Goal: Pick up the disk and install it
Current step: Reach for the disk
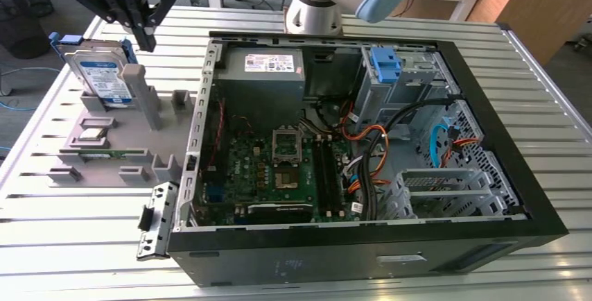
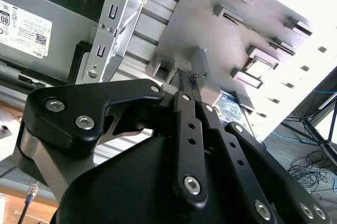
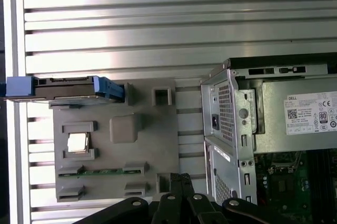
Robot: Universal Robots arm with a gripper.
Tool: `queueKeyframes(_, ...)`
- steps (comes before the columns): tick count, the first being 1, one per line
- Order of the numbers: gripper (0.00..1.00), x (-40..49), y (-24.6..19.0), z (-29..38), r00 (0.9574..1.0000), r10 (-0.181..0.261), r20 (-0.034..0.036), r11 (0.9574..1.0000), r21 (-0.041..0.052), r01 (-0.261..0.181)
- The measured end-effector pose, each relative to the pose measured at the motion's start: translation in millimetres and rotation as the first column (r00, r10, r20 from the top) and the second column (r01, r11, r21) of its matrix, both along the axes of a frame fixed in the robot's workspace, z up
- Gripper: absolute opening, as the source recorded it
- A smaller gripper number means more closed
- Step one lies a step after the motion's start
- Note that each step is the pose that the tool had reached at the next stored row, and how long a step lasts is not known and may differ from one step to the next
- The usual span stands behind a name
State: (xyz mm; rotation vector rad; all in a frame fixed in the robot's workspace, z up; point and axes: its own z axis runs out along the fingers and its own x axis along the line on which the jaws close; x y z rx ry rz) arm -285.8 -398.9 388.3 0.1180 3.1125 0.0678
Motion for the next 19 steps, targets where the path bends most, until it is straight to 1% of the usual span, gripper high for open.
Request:
queueKeyframes(13, 0.11, -19.6, 0.0, -1.0, 1.0, 0.0, 0.0, 1.0, 0.0, 0.0)
queueKeyframes(19, 0.11, -25.3, 0.0, -1.2, 1.0, 0.0, 0.0, 1.0, 0.0, 0.0)
